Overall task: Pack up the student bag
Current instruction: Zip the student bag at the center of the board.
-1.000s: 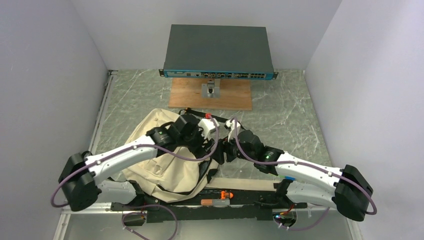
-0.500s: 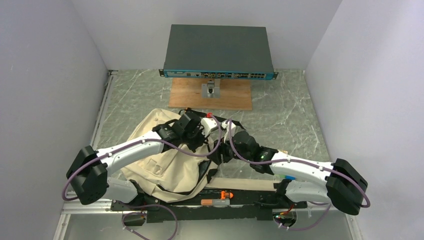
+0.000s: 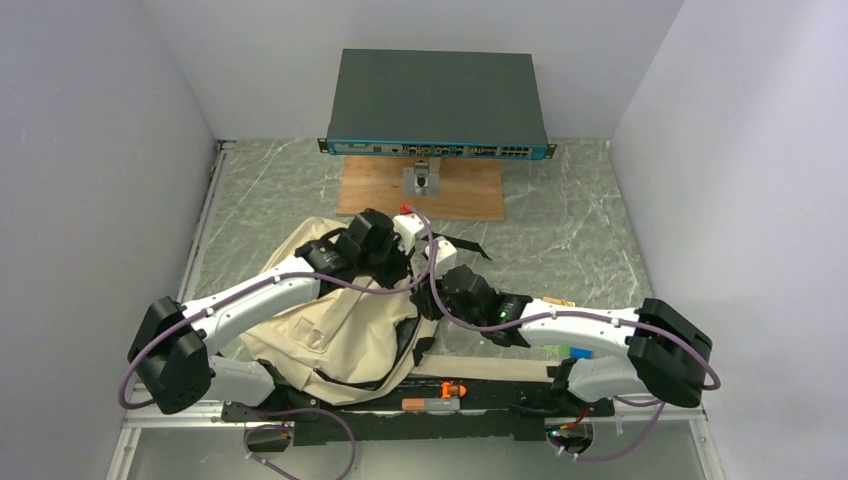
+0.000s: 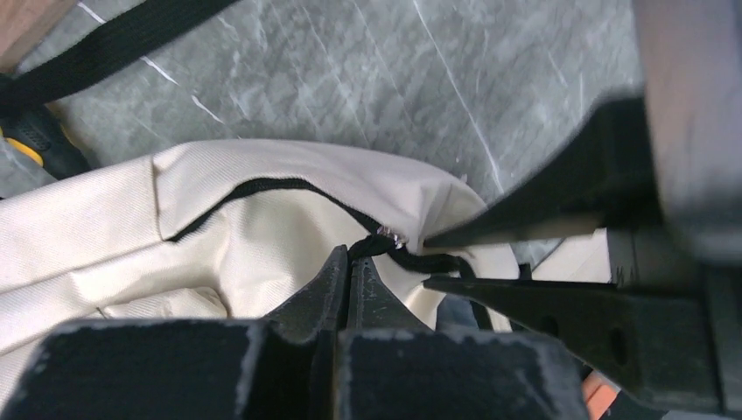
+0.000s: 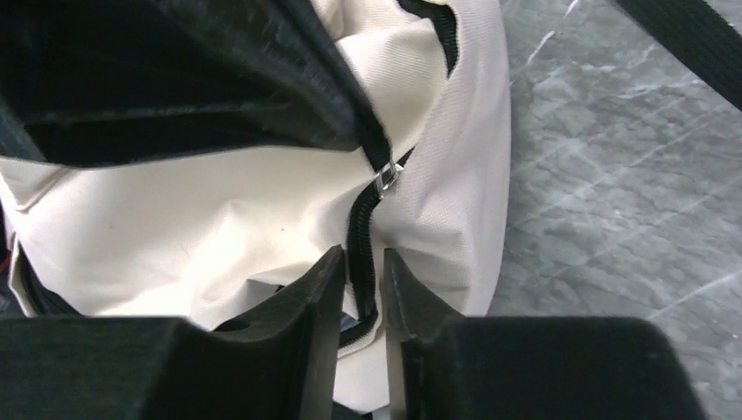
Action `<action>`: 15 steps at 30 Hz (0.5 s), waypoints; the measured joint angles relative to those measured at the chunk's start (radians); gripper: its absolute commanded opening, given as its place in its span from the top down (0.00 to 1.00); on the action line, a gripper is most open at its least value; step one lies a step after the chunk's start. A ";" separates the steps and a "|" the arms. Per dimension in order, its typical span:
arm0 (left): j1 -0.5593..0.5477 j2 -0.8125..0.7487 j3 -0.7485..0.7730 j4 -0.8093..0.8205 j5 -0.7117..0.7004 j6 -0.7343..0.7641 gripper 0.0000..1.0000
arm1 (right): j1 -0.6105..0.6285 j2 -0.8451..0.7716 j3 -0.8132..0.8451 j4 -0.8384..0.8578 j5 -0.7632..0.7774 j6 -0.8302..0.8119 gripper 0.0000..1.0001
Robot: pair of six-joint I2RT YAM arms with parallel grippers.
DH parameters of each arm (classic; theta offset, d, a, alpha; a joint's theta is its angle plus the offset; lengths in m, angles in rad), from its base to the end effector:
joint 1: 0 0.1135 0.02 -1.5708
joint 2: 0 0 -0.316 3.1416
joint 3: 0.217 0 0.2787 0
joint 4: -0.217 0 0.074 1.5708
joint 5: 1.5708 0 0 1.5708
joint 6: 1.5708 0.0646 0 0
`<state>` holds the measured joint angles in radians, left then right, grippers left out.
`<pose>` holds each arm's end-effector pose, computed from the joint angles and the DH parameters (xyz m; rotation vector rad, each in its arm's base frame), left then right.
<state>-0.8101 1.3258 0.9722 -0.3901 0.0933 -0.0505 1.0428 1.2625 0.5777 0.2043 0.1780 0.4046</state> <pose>0.2171 -0.2369 0.2885 0.9248 2.1856 -0.5350 0.1584 0.2490 0.2253 -0.5556 2.0469 0.7088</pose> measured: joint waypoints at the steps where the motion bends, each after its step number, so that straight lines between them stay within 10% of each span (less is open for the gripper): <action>1: 0.008 0.003 0.011 -0.002 0.004 -0.019 1.00 | 0.004 0.011 0.008 0.006 0.000 -0.001 1.00; 14: 0.149 0.196 0.210 -0.132 -0.052 -0.169 1.00 | 0.029 -0.068 -0.043 0.033 -0.027 0.030 1.00; 15: 0.154 0.196 0.210 -0.132 -0.040 -0.172 1.00 | 0.027 -0.069 -0.041 0.027 -0.031 0.036 0.89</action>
<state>-0.6563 1.5219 1.1824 -0.5217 0.0536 -0.2230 1.0702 1.1934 0.5365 0.2314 0.1474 0.4404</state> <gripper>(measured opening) 0.014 0.018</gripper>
